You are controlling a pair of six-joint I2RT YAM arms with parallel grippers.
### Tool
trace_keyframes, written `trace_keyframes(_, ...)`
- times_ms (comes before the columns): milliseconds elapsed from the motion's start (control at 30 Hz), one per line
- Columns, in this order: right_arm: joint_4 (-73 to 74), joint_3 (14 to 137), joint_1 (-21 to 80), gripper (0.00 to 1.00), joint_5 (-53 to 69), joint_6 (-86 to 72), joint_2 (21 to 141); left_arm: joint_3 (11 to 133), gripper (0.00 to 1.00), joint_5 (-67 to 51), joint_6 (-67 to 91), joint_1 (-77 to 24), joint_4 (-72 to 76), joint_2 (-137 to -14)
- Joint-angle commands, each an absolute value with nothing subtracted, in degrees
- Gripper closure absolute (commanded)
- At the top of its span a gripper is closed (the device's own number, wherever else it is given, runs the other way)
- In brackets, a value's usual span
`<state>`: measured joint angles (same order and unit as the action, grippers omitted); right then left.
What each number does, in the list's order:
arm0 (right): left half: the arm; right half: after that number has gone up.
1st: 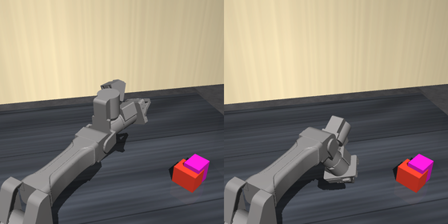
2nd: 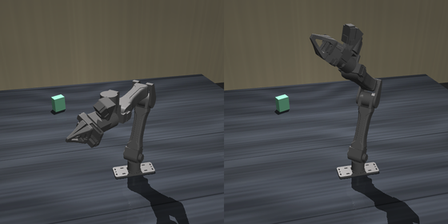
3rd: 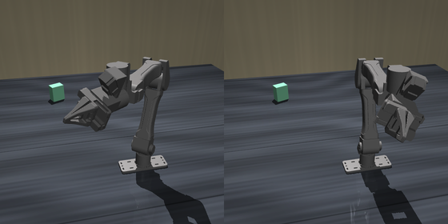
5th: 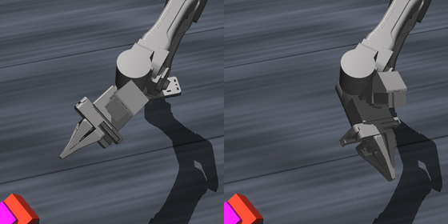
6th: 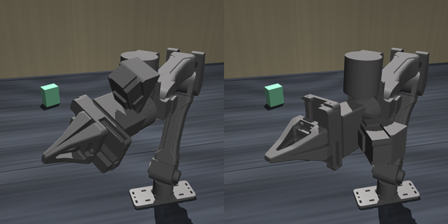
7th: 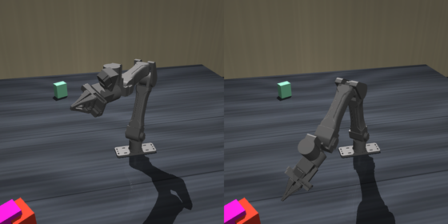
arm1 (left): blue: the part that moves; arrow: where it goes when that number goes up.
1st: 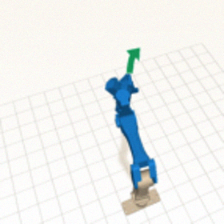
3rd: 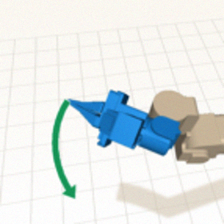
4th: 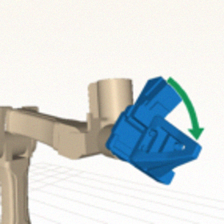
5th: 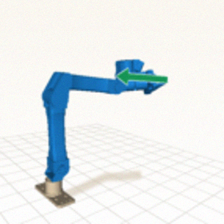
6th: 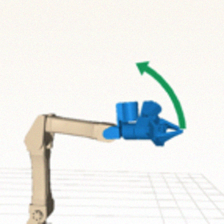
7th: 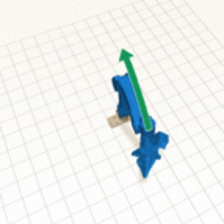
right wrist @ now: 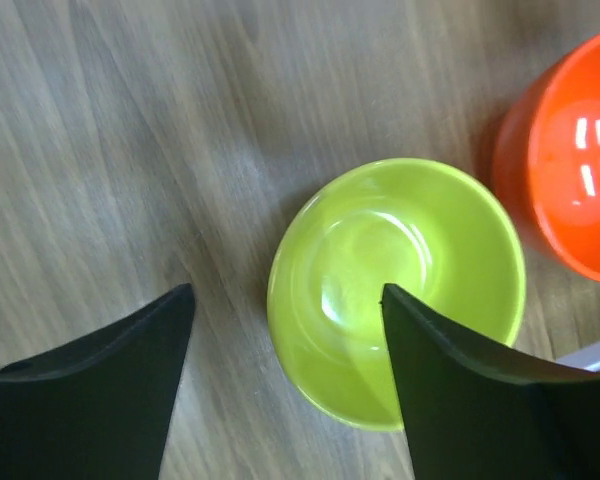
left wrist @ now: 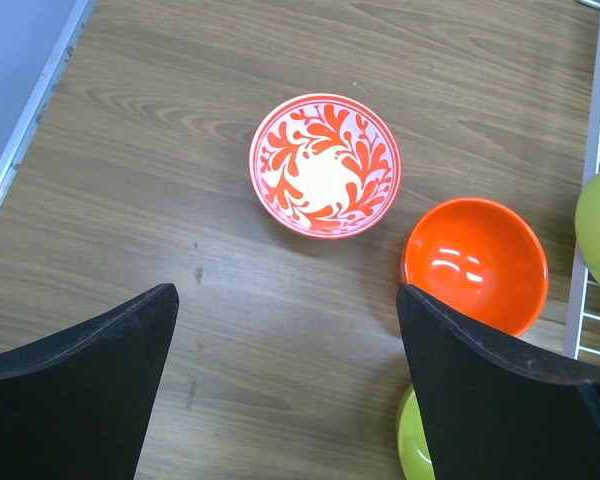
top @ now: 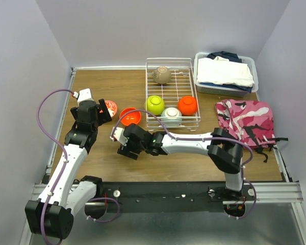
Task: Unload the bowls from the dish rack
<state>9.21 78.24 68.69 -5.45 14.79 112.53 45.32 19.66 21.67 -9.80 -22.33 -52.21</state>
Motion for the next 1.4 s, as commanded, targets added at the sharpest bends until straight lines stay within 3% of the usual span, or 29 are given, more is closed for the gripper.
trace_keyframes(0,8.8,81.6,69.1,0.14,-8.9,11.0,107.4,46.3,0.01,17.1,21.4,-9.7,-20.4,-52.5)
trace_keyframes(333,12.2,85.0,63.1,0.10,-9.8,9.8,103.8,46.1,0.01,15.9,21.3,-9.7,-20.1,-52.9)
trace_keyframes(600,7.3,84.5,47.5,0.00,-1.2,0.2,99.7,46.1,0.01,14.8,21.2,-9.8,-20.1,-53.4)
trace_keyframes(767,1.9,82.9,37.3,0.00,1.7,-11.4,99.7,46.1,0.01,14.1,21.3,-9.8,-20.0,-53.9)
trace_keyframes(1067,-10.4,82.6,25.8,0.00,11.2,-31.4,105.9,46.4,0.01,13.2,21.3,-9.8,-20.1,-54.9)
trace_keyframes(1367,-11.3,92.4,22.4,0.00,5.1,-41.3,118.0,46.5,0.01,12.8,21.3,-10.2,-20.3,-55.6)
